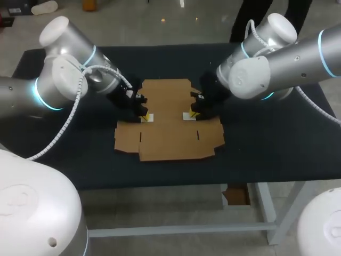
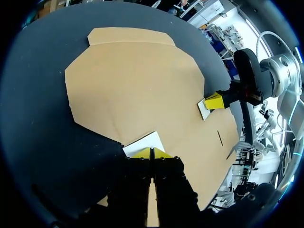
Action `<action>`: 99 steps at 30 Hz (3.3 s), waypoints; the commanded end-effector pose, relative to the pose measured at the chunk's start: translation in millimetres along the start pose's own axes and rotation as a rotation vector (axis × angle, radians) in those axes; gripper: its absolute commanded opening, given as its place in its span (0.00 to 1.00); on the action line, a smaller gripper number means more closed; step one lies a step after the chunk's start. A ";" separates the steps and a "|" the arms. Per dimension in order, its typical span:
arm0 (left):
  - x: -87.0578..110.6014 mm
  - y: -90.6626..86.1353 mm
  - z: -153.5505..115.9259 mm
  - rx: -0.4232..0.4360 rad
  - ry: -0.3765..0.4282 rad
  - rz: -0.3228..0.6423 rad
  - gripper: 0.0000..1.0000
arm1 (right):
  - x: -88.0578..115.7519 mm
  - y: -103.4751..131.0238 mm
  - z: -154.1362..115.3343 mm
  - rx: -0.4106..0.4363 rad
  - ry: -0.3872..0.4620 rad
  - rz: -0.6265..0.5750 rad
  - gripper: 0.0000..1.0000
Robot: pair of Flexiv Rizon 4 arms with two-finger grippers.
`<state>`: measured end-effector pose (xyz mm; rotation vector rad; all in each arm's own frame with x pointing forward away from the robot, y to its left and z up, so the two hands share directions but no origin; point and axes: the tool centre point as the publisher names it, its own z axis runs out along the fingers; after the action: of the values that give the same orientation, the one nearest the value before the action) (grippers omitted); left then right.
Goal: Assemble the packaging by folding the flat box into shape, placing the metal phone stand inside, and closing the box properly
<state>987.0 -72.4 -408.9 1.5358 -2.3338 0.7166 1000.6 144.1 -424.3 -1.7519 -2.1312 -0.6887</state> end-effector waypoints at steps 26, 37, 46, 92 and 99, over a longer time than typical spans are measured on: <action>-0.7 8.6 -16.8 0.000 -0.050 -0.045 0.00 | 2.1 -4.0 -17.9 -0.057 0.011 0.001 0.00; -3.1 17.1 -42.6 0.048 -0.058 -0.069 0.00 | -2.4 -6.4 -36.7 -0.107 0.084 -0.001 0.00; -3.5 21.0 -59.1 0.066 -0.057 -0.095 0.00 | -2.2 -6.7 -51.9 -0.126 0.099 -0.010 0.00; 9.7 86.9 -136.7 0.042 -0.146 -0.213 0.00 | -29.5 -44.0 -146.3 -0.117 0.195 -0.128 0.00; 13.6 101.3 -139.1 0.032 -0.156 -0.227 0.00 | -31.3 -57.4 -150.4 -0.108 0.190 -0.134 0.00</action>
<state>889.4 23.3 -315.8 1.8789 -2.2052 0.6045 945.6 34.0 -326.2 -1.5465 -2.1357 -0.9708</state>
